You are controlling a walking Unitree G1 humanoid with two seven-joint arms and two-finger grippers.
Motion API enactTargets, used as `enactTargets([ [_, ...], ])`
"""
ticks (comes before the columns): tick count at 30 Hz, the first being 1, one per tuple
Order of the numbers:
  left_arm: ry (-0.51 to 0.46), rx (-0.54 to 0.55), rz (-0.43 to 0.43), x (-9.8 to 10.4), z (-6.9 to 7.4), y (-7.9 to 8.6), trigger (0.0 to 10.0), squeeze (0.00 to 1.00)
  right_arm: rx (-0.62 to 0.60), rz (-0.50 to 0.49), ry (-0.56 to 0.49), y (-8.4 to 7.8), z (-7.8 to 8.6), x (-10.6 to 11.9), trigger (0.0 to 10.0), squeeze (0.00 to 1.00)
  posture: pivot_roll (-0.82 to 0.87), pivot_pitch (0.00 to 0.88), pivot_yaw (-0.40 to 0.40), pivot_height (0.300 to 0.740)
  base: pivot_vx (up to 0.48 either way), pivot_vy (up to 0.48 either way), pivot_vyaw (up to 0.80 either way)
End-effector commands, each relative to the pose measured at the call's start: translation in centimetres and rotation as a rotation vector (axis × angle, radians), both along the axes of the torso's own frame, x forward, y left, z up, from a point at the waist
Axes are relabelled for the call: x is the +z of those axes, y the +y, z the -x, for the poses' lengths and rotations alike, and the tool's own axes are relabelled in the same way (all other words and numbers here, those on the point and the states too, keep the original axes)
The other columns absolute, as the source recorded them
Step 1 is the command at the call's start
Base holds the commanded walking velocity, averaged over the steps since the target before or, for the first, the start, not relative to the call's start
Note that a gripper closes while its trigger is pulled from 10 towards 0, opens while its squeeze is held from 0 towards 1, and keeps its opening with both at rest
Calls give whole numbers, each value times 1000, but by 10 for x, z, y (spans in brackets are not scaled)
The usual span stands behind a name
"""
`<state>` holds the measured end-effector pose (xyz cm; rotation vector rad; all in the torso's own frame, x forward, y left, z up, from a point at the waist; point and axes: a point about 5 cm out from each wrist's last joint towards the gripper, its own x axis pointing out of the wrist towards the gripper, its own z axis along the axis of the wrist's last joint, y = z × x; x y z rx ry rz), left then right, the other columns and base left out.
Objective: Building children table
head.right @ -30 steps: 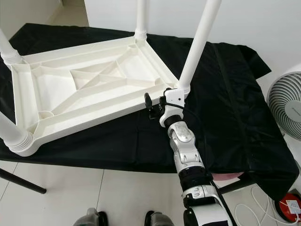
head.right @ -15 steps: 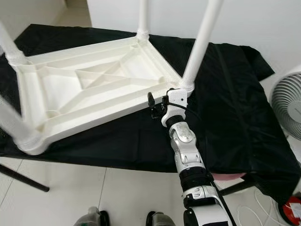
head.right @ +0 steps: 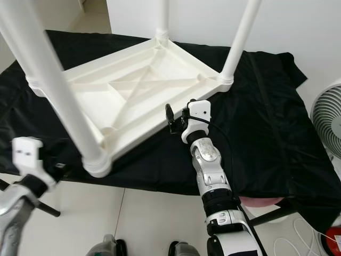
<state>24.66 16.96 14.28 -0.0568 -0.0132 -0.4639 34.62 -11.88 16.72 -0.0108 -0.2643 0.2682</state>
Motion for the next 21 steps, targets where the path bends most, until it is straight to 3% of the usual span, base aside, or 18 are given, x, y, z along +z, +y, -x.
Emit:
enactTargets([
  [1, 56, -140, -1, -11, -1, -26, 10000, 0, 2, 17, -8, -1, 1, 0, 10000, 0, -11, 115, 23, 740, 0, 0, 0],
  [2, 47, -171, -1, -10, -5, -38, 10000, 0, 3, 27, -10, -3, 1, 0, 10000, 0, -18, 113, 27, 740, 0, 0, 0],
  [6, 40, -206, -17, -10, -10, -52, 10000, 0, -9, 35, -9, -8, 0, 1, 10000, 0, -28, 110, 32, 740, 0, 0, 0],
  [12, 7, -321, -29, -4, -15, -88, 10000, 0, -45, 51, -21, -24, -1, 5, 10000, 0, -48, 103, 42, 740, 0, 0, 0],
  [15, 0, -335, -33, -3, -15, -92, 10000, 0, -45, 56, -22, -26, -1, 6, 10000, 0, -48, 103, 42, 740, 0, 0, 0],
  [18, -8, -367, -79, -7, -19, -100, 10000, 0, 31, 117, -13, -32, 1, 6, 10000, 0, -55, 95, 39, 740, 0, 0, 0],
  [21, -8, -374, -129, -11, -21, -97, 10000, 0, 101, 155, -2, -37, 5, 7, 10000, 0, -58, 92, 38, 740, 0, 0, 0],
])
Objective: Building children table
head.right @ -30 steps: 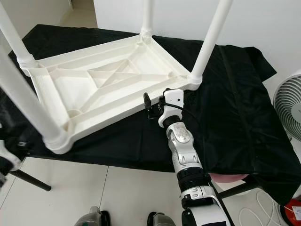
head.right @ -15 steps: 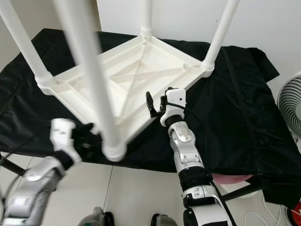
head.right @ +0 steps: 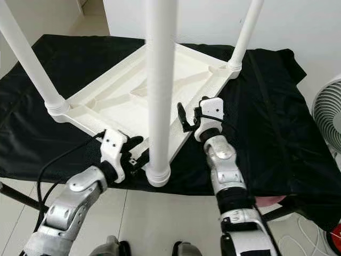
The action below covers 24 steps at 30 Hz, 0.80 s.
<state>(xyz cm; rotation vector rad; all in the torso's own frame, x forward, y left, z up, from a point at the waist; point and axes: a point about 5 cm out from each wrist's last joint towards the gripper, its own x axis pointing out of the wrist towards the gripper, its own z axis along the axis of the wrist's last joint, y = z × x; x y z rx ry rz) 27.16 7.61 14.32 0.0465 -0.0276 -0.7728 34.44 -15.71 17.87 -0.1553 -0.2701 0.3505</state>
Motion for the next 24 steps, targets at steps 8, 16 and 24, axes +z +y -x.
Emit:
enactTargets([
  [8, 7, -57, -146, -13, -3, 12, 10000, 0, 204, 107, 83, -19, 19, -5, 10000, 0, -66, 95, 31, 740, 0, 0, 0],
  [16, -66, -117, -283, -19, -3, 25, 10000, 0, 215, 127, 114, -35, 25, -4, 10000, 0, -84, 102, 24, 740, 0, 0, 0],
  [24, -66, -261, -272, -9, -6, 48, 10000, 0, 232, 128, 119, -31, 28, -2, 10000, 0, -97, 106, 28, 740, 0, 0, 0],
])
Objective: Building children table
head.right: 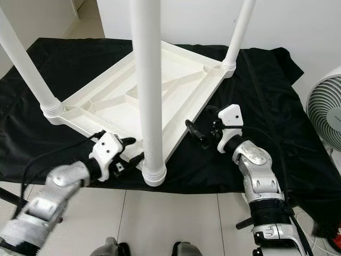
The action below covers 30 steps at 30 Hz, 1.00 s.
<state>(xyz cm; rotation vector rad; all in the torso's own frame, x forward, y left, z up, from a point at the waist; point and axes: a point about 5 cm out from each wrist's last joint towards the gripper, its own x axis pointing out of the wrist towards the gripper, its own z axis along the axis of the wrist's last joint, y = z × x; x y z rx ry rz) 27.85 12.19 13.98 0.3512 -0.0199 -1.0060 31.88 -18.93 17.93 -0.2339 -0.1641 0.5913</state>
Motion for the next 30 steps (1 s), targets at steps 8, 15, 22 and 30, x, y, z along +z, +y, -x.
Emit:
enactTargets([
  [8, 66, -33, 107, 15, -11, 19, 10000, 0, 17, 3, 24, 2, 4, -3, 10000, 0, -105, 106, 34, 740, 0, 0, 0],
  [15, 75, -104, -12, 11, -16, 32, 10000, 1000, 8, 8, 22, 1, 3, -2, 10000, 0, -105, 106, 34, 740, 0, 0, 0],
  [22, 96, -167, -91, 7, -16, 34, 10000, 1000, 0, 10, 18, -1, 3, -1, 10000, 0, -109, 102, 35, 740, 0, 0, 0],
  [30, 83, -218, -227, -4, -20, 29, 10000, 0, -9, 16, 18, -2, 2, -1, 10000, 0, -116, 97, 43, 740, 0, 0, 0],
])
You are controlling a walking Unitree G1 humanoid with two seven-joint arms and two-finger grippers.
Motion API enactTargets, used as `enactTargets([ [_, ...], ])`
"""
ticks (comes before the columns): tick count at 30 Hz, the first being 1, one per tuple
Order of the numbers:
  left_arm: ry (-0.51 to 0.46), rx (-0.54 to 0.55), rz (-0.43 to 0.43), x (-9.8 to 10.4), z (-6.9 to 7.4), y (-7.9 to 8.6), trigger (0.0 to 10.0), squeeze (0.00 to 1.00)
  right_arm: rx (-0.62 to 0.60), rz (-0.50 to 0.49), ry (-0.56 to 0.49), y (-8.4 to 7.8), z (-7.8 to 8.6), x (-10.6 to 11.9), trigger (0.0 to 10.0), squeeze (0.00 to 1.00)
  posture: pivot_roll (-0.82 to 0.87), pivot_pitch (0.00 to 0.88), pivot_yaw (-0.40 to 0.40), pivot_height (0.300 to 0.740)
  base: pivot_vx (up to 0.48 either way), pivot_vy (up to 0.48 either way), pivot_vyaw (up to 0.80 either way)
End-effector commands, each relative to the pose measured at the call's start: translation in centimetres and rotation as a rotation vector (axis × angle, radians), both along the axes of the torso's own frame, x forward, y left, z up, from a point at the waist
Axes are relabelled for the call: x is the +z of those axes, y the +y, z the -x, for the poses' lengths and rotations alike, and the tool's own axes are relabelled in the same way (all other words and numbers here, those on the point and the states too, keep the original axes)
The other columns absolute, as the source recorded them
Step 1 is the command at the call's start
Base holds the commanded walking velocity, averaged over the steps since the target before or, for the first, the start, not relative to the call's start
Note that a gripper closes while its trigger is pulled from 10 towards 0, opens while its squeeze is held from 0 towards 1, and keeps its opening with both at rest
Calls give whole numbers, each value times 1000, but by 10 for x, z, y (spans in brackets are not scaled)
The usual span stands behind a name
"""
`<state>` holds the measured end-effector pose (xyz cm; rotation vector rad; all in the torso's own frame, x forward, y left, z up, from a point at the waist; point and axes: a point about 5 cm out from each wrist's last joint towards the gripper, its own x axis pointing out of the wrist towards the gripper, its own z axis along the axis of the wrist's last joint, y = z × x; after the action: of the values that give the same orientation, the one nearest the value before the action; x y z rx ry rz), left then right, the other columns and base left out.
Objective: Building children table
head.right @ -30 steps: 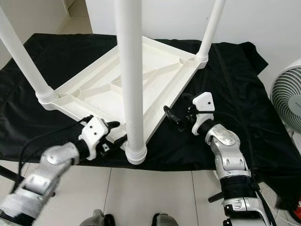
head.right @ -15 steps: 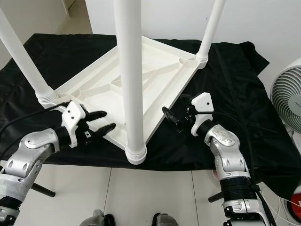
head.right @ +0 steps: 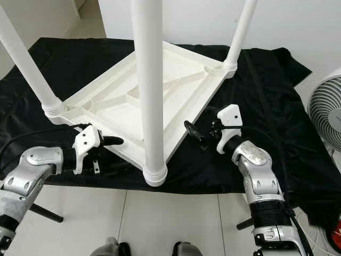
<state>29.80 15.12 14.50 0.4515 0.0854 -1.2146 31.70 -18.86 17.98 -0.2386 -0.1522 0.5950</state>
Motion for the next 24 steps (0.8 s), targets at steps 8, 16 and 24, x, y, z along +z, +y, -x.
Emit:
enactTargets([
  [8, -32, 5, -182, -15, -19, -8, 10000, 0, -7, -1, 4, 1, 0, -1, 10000, 0, -118, 95, 49, 740, 0, 0, 0],
  [16, -7, 36, -257, -21, -31, -13, 9216, 0, -17, -2, -1, 0, 1, 0, 10000, 0, -132, 92, 60, 740, 0, 0, 0],
  [24, 15, 37, -255, -24, -31, -5, 0, 0, -32, -2, -2, -1, 3, -3, 10000, 0, -136, 82, 67, 740, 0, 0, 0],
])
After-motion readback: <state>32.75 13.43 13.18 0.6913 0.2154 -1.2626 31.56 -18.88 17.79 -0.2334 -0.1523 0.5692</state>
